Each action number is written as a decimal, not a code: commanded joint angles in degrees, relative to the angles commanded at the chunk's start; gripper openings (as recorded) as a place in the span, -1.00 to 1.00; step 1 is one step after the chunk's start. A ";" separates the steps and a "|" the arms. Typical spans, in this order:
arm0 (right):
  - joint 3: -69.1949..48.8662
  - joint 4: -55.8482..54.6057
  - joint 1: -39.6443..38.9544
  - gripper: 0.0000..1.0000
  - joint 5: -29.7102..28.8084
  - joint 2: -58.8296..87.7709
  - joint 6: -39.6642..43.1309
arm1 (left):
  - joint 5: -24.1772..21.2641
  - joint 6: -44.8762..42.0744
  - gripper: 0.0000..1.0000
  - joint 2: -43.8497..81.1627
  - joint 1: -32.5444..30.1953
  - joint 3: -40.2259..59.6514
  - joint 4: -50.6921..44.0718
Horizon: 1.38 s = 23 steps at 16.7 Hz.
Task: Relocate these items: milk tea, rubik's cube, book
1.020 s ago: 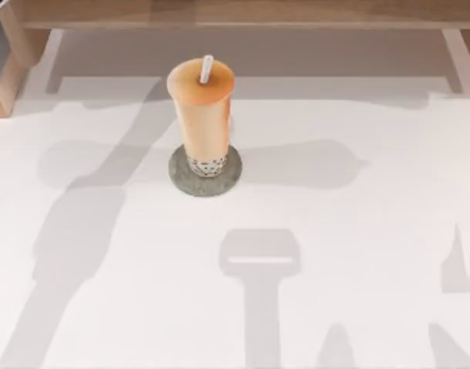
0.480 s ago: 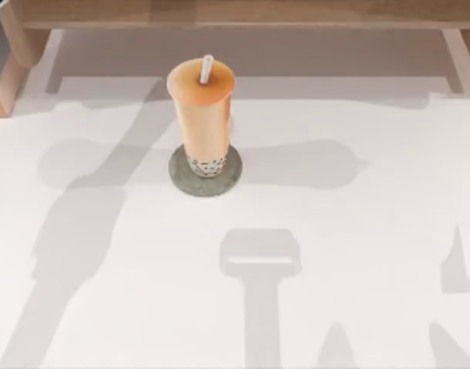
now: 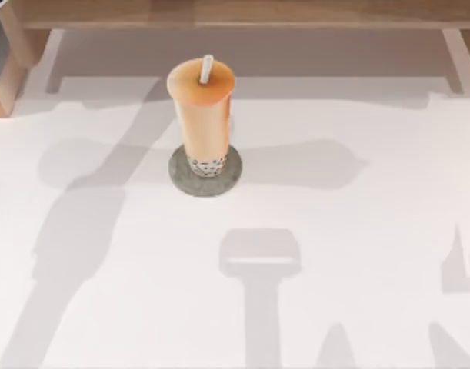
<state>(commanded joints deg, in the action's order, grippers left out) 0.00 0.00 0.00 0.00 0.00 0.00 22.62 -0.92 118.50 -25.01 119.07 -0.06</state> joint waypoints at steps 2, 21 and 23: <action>0.00 0.00 0.00 1.00 0.00 0.00 0.00 | 0.00 0.00 1.00 0.00 0.00 0.00 0.00; -2.99 23.99 -0.21 1.00 -0.26 -20.75 0.35 | 0.00 0.00 1.00 0.00 0.00 0.00 0.00; -3.22 25.42 -0.22 1.00 -0.29 -22.20 0.34 | 0.00 0.00 1.00 0.00 0.00 0.00 0.00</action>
<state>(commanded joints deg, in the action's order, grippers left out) -3.22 25.42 -0.22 -0.29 -22.20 0.34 22.62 -0.92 118.50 -25.01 119.07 -0.06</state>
